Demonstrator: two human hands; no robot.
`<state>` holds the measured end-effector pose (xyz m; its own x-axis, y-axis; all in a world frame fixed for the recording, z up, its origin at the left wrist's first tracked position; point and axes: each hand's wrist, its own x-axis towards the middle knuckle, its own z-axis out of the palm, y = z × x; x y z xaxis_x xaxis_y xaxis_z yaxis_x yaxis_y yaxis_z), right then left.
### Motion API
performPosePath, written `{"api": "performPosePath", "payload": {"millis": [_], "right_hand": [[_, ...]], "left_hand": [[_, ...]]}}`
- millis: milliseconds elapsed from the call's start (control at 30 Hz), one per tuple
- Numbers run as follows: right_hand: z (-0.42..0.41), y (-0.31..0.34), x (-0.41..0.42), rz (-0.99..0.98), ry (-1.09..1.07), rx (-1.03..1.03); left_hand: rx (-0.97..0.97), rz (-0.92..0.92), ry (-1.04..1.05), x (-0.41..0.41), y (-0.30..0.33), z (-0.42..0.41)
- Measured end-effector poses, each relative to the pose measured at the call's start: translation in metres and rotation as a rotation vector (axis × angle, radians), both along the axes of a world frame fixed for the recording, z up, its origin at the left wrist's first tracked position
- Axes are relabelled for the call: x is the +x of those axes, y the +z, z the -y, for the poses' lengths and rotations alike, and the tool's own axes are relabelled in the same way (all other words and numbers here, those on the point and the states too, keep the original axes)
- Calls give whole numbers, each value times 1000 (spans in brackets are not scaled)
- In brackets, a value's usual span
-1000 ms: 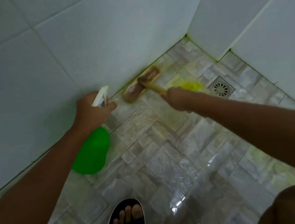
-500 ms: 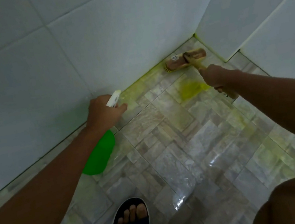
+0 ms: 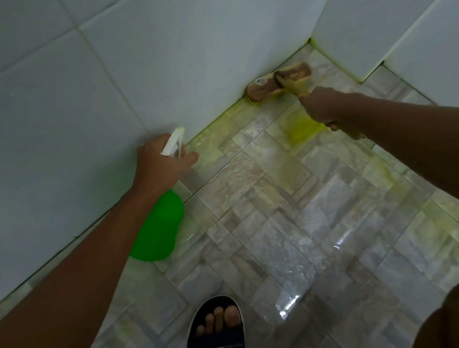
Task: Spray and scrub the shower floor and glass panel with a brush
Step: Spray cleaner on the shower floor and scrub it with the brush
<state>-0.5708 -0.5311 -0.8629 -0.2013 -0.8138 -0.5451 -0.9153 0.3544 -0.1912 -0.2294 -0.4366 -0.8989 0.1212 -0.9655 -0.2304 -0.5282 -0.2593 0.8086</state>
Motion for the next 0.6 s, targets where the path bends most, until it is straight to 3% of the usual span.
{"api": "performPosePath", "payload": {"millis": [167,367,600], "right_hand": [[-47,-14,39,12,157,69],[-17,23,-18,70,-108,37],[-39,-4,44,73,27,27]], "left_hand": [[91,-66,65,10,5,-4],[88,-91,103,21,9,-10],[74,-92,112,25,9,-19]]}}
